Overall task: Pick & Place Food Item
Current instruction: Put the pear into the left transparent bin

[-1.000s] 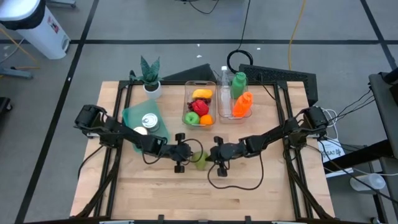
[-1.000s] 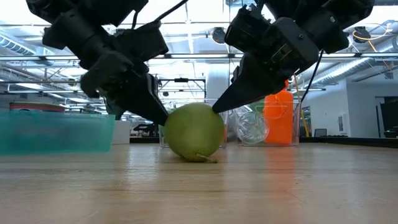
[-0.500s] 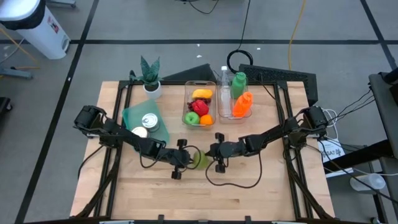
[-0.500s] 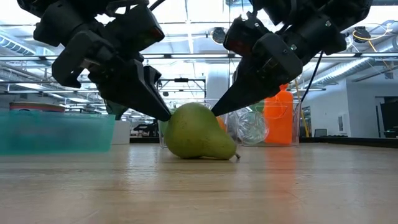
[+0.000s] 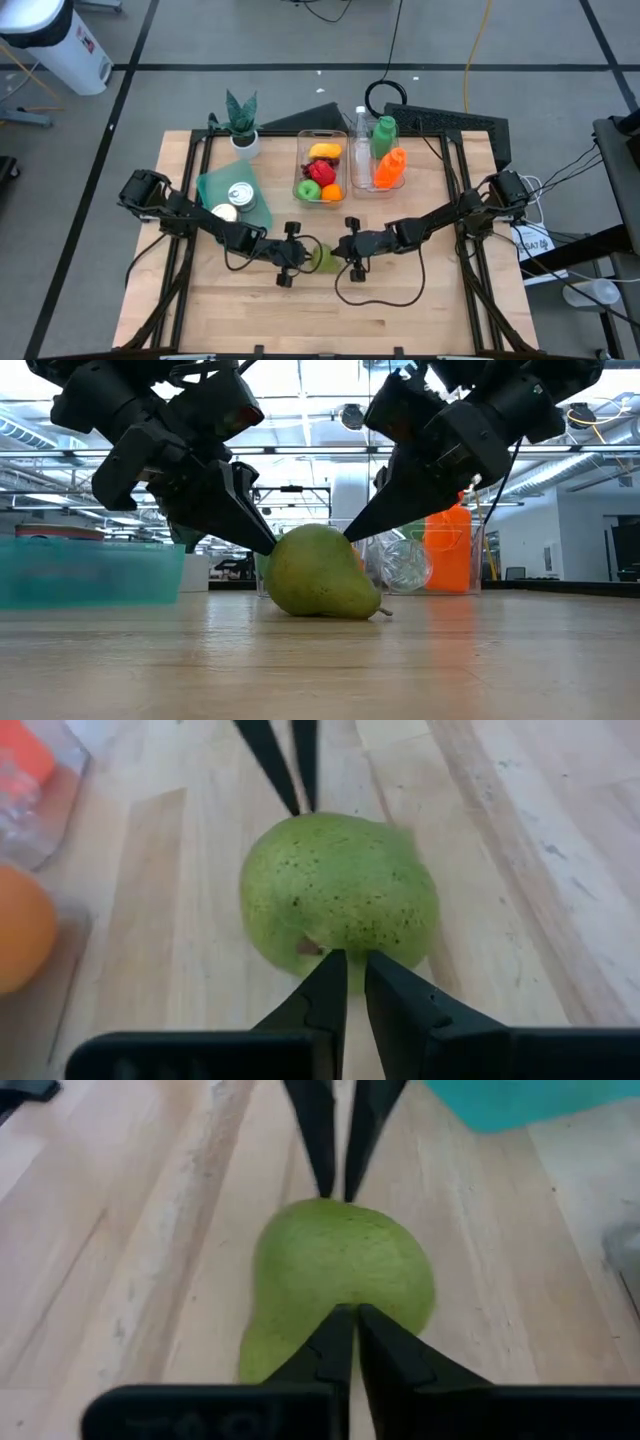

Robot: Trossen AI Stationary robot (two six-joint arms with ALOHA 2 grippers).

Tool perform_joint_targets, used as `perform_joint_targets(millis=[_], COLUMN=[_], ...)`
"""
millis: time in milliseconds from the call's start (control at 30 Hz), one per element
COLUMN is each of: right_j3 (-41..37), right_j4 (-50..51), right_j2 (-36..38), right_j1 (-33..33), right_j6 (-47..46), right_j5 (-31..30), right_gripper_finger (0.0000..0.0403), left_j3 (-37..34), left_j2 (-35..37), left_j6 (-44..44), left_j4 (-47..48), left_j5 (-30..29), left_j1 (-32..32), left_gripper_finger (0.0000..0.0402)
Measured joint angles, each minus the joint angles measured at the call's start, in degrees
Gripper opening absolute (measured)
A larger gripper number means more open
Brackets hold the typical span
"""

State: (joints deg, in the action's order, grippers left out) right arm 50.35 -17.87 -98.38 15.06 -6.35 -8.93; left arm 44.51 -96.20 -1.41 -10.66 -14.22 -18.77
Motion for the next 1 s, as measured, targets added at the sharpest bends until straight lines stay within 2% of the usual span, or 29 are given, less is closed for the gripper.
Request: perform_joint_targets(millis=[233, 467, 567, 667, 767, 1000], right_j3=[-0.02, -0.02, -0.02, 0.0, 0.0, 0.05], right_j4=[0.59, 0.98, 3.94, 9.15, 13.65, 12.55], right_j2=[1.75, 5.51, 7.73, 8.92, 8.53, 2.7], right_j1=[0.89, 2.48, 5.94, 10.13, 12.94, 11.9], right_j6=[1.25, 1.14, 3.05, 3.2, 2.5, -3.48], right_j5=[-4.59, -4.84, -5.34, -10.17, -11.87, -11.91], right_gripper_finger=[0.0084, 0.0145, 0.015, 0.0147, 0.0141, 0.0144], left_j3=[0.07, 0.07, 0.07, 0.07, 0.07, 0.07], left_j2=[0.0, 0.0, 0.0, 0.0, 0.0, 0.0], left_j6=[0.0, -0.02, -0.04, -0.08, -0.47, 1.86], left_j4=[-0.04, 0.02, 0.11, 0.11, 0.11, 0.13], left_j5=[-1.72, -1.94, -2.38, -2.38, -2.38, -2.33], left_j1=[0.02, -0.02, -0.02, 0.04, 0.47, 1.21], left_gripper_finger=[0.0049, 0.0049, 0.0049, 0.0049, 0.0049, 0.0049])
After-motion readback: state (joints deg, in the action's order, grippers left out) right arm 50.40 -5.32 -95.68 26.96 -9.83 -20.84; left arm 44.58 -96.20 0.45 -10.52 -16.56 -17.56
